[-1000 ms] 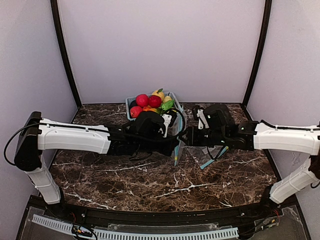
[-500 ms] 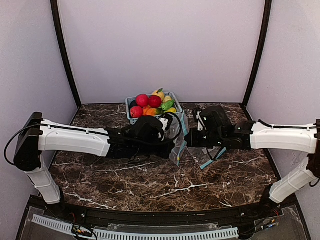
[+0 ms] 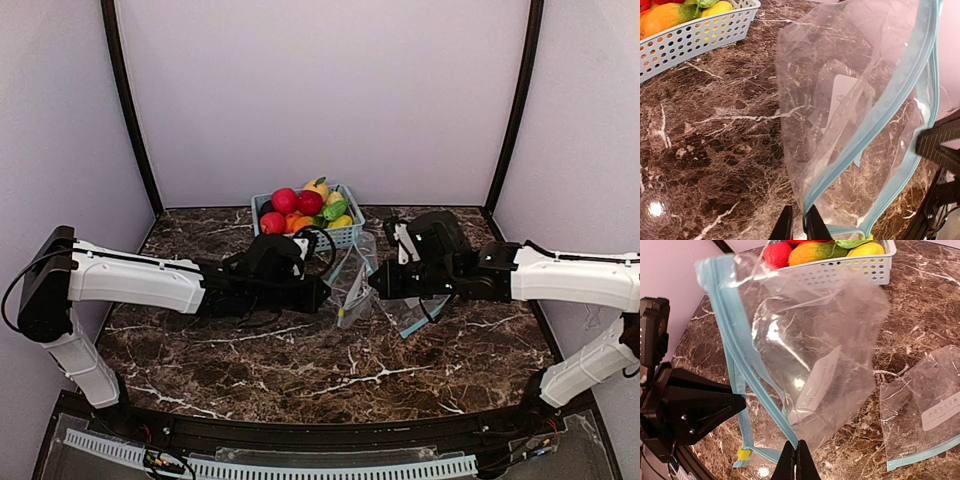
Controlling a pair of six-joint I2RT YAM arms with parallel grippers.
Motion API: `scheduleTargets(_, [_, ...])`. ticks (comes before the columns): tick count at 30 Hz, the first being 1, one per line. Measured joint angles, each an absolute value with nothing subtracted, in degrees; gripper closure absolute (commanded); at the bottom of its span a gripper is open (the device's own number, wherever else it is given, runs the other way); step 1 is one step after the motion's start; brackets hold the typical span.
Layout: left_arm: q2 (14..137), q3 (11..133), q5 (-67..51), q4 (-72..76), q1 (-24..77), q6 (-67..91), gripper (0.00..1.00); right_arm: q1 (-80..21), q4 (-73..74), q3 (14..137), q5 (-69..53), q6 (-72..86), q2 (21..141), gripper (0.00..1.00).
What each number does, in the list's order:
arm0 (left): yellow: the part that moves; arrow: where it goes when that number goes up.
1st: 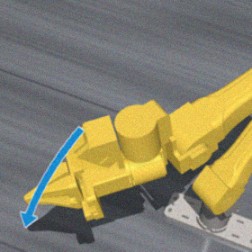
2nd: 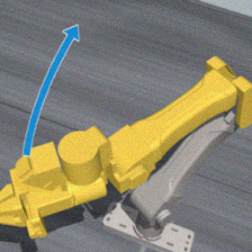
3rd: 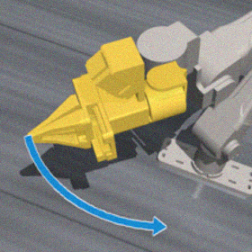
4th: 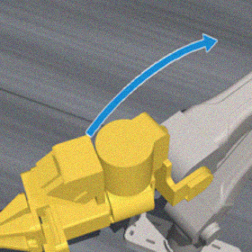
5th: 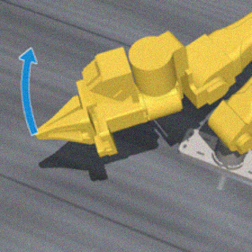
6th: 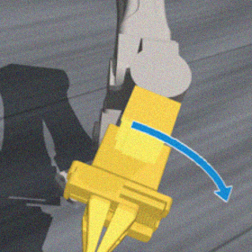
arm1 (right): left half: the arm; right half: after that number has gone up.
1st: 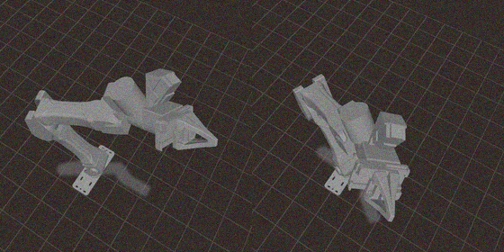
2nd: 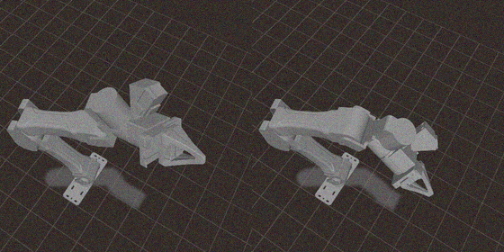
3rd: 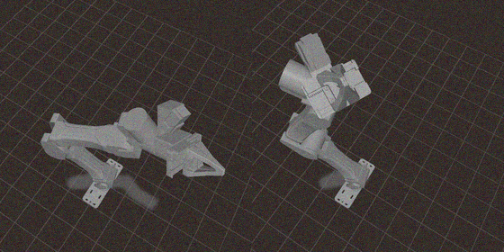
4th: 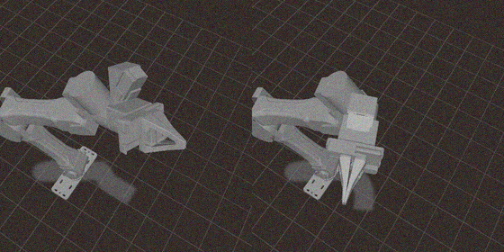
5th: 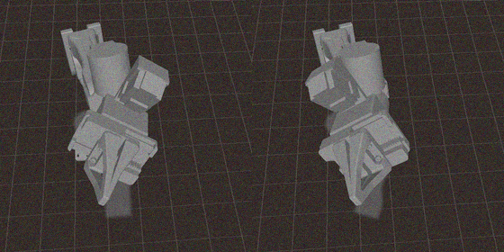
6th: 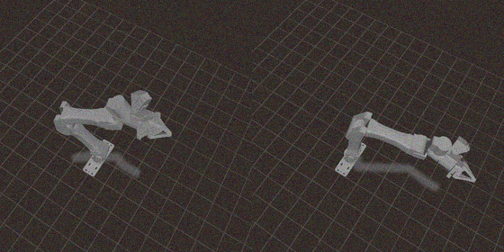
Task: Place the food in the zip-top bag and seal the zipper
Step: Adjust the zipper food storage bag at the center of the board.
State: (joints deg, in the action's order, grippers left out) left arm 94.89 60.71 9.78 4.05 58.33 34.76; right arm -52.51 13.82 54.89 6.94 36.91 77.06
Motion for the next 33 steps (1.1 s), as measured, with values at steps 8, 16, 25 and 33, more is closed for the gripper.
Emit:
scheduleTargets(8, [95.0,62.2,0.2,8.6,57.6,32.8,0.28,-52.6,12.0,54.0,1.8,34.2,76.8,1.0])
scheduleTargets(16, [97.1,67.1,-3.9,9.9,56.8,31.7,0.31,-53.3,11.7,54.0,0.1,32.1,76.8,1.0])
scheduleTargets(25, [99.9,70.1,-1.1,4.6,56.4,29.5,0.65,-53.7,11.9,54.0,-0.2,31.5,76.8,1.0])
scheduleTargets(33, [99.9,70.2,3.9,1.5,56.4,28.7,0.99,-53.7,13.9,54.0,1.9,31.7,75.1,1.0])
